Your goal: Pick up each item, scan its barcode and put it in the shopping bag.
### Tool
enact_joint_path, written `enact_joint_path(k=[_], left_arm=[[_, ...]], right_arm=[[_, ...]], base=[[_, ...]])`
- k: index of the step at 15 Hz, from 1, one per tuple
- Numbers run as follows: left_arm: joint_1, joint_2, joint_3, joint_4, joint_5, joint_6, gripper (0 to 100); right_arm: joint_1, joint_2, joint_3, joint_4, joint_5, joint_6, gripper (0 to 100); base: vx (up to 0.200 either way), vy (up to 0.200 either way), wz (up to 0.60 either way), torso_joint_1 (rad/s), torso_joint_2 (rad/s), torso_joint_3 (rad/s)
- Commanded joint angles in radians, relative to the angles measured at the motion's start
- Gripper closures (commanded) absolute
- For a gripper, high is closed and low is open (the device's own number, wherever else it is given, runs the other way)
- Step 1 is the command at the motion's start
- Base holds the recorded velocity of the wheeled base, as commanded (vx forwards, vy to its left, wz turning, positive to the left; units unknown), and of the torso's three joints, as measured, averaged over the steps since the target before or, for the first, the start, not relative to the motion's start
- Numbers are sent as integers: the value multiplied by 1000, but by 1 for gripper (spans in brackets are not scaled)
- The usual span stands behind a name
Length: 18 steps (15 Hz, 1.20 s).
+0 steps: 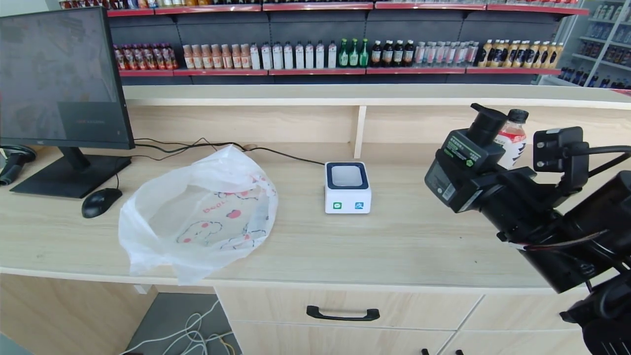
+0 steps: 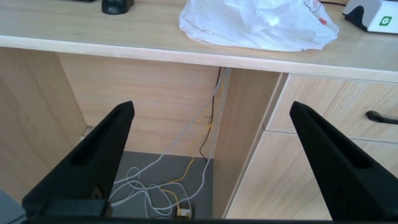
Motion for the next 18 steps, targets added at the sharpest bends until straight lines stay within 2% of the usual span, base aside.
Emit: enact_joint_path(k=[1, 2, 8, 17, 18], left_arm=[[0, 0, 0, 0, 0, -1, 0], [0, 0, 0, 0, 0, -1, 0], [0, 0, 0, 0, 0, -1, 0], [0, 0, 0, 0, 0, -4, 0], [0, 0, 0, 0, 0, -2, 0]], right_arm=[[-1, 18, -7, -1, -2, 0, 100], [-1, 18, -7, -1, 0, 0, 100], [-33, 15, -36, -1, 0, 9, 100], [-36, 7, -51, -1, 0, 9, 100], [-35, 7, -51, -1, 0, 9, 100]], base=[[-200, 0, 0, 7, 2, -2], [-200, 0, 0, 32, 2, 2], [0, 0, 0, 0, 0, 0], [0, 200, 0, 3, 3, 6], [0, 0, 0, 0, 0, 0]])
